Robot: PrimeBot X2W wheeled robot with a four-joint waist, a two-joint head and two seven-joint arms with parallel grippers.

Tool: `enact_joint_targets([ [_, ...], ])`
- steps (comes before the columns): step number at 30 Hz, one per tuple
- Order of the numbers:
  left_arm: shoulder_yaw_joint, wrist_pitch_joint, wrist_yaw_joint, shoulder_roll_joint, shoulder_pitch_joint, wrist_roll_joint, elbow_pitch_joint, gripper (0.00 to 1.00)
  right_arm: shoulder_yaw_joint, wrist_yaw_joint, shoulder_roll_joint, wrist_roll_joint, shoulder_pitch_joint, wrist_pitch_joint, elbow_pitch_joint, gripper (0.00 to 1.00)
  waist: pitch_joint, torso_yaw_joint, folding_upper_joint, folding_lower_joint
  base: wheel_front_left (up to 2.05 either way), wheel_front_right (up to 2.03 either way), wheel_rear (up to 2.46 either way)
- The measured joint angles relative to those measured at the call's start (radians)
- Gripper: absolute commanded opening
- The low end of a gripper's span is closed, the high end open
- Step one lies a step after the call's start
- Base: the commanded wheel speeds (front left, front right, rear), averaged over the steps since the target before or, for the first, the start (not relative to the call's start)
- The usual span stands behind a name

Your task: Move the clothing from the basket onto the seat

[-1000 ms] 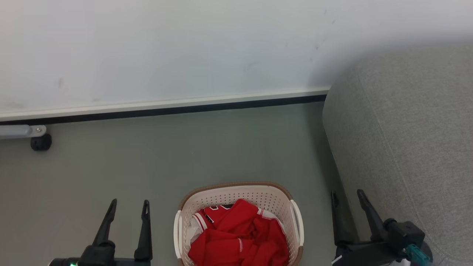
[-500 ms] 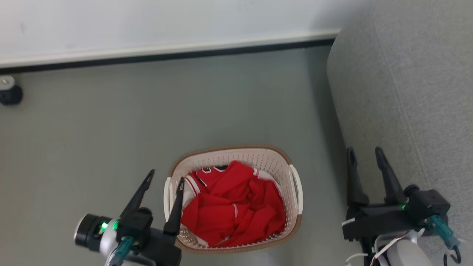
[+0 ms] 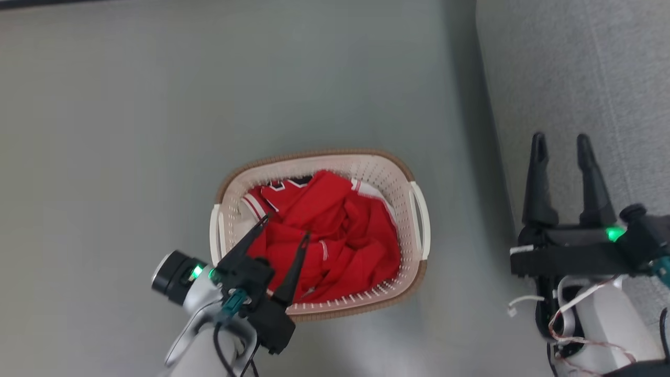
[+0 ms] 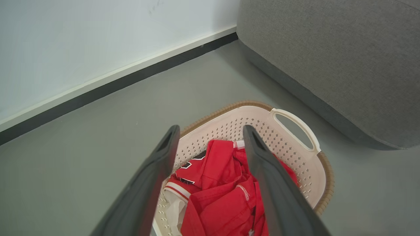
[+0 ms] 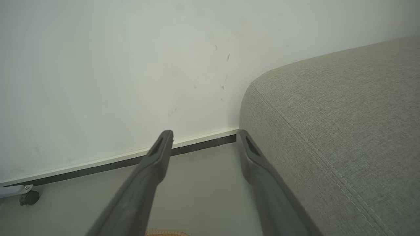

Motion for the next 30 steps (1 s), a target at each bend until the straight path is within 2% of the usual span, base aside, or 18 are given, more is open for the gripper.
enact_joint_targets([
  [7,-0.048,0.018,-0.025,-0.012,-0.128,0.034,0.075,1.0,-0.018,0.0,-0.001,-0.018,-0.093,0.0,-0.039,1.0,0.12,-0.007,0.0,0.0,0.0,0.0,0.0],
  [16,-0.091,0.019,-0.034,-0.021,-0.244,0.059,0.177,1.0,-0.037,0.0,-0.002,-0.027,-0.161,0.0,-0.059,1.0,0.25,-0.013,0.0001,0.0,0.0,0.0,0.0],
  [24,-0.154,0.017,-0.042,-0.026,-0.269,0.095,0.277,1.0,-0.042,0.0,-0.001,-0.034,-0.177,0.0,-0.044,1.0,0.31,-0.019,0.0,0.0,0.0,0.0,0.0],
  [30,-0.162,0.016,-0.043,-0.028,-0.307,0.095,0.341,1.0,-0.032,0.009,0.009,-0.04,-0.177,0.0,-0.031,1.0,0.325,-0.037,-0.0001,-0.0001,0.0,0.0,0.0],
])
